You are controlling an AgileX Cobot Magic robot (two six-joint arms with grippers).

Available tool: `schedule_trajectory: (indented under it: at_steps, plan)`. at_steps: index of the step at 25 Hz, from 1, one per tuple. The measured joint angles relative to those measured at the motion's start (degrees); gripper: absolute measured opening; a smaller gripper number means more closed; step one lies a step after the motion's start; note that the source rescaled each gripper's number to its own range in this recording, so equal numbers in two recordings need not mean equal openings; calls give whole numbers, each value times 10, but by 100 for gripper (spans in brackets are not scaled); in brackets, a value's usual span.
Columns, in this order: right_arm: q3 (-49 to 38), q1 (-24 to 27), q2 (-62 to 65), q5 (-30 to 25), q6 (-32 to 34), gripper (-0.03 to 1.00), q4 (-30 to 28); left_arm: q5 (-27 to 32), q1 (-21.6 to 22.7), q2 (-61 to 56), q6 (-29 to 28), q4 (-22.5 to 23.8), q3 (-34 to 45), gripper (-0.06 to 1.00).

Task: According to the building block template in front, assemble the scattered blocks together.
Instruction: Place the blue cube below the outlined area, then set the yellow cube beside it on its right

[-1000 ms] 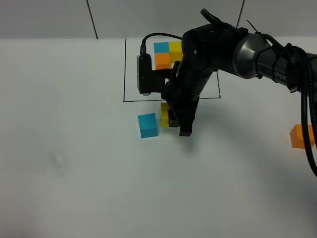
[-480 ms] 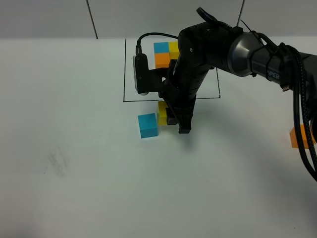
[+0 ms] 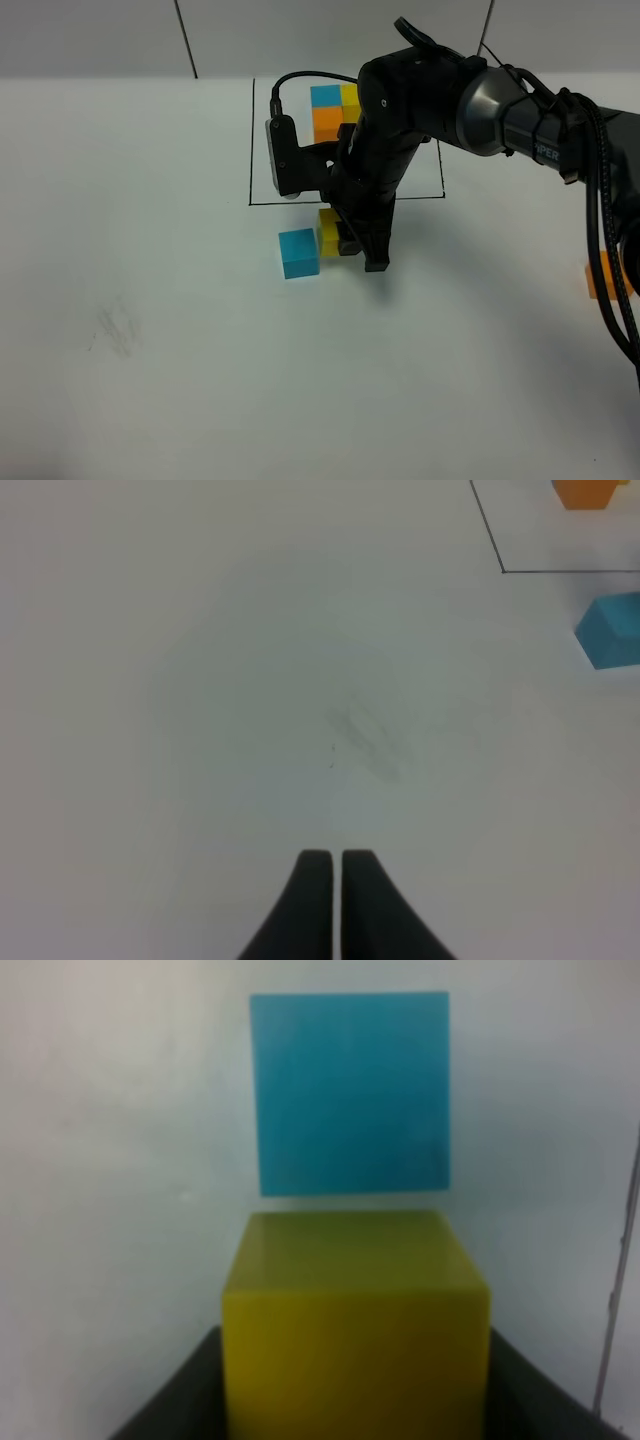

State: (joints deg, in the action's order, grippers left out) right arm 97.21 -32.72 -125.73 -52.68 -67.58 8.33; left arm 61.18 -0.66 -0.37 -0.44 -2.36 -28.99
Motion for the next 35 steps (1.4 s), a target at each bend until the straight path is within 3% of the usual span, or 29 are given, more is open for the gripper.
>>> schedule_trajectory:
  at_steps: [35]
  plan:
    - [68, 0, -78, -45, -10, 54, 15, 1, 0, 0, 0, 0, 0, 0]
